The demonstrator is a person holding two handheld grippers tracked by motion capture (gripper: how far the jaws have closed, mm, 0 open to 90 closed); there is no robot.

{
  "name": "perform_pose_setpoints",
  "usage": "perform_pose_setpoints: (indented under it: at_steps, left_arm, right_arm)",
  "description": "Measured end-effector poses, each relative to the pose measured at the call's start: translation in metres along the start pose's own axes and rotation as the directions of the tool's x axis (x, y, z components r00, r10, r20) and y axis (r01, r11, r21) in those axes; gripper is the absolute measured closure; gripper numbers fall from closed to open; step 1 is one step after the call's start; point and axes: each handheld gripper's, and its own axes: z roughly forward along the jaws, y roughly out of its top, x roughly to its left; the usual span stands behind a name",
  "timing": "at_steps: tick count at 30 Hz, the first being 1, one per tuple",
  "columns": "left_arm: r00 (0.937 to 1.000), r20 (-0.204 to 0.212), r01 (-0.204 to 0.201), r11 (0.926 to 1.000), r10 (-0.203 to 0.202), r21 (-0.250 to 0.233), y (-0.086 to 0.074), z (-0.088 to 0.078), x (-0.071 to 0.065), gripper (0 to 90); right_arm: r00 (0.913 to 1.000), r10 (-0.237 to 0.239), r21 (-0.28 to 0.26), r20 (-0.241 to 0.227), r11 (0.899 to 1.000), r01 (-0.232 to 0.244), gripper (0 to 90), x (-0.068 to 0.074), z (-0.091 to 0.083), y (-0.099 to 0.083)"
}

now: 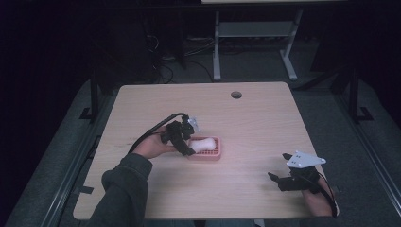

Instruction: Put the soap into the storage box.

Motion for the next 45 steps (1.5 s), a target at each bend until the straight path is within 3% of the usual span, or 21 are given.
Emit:
perform_pose_setpoints:
  at_steps: [4, 45]
  left_arm:
    - [0.9999, 0.0, 0.01, 0.9996, -0.01, -0.028, -0.006, -0.003, -0.002, 33.1]
    - [0.9972, -0.025, 0.069, 0.9961, -0.07, -0.055, -0.066, -0.011, -0.018, 27.6]
  right_arm:
    - [1.0, -0.003, 0.007, 0.001, 1.0, 0.003, 13.8, 0.001, 0.001, 0.001]
    - [0.9995, -0.026, 0.027, 0.016, 0.999, 0.025, 13.7, 0.009, 0.004, 0.007]
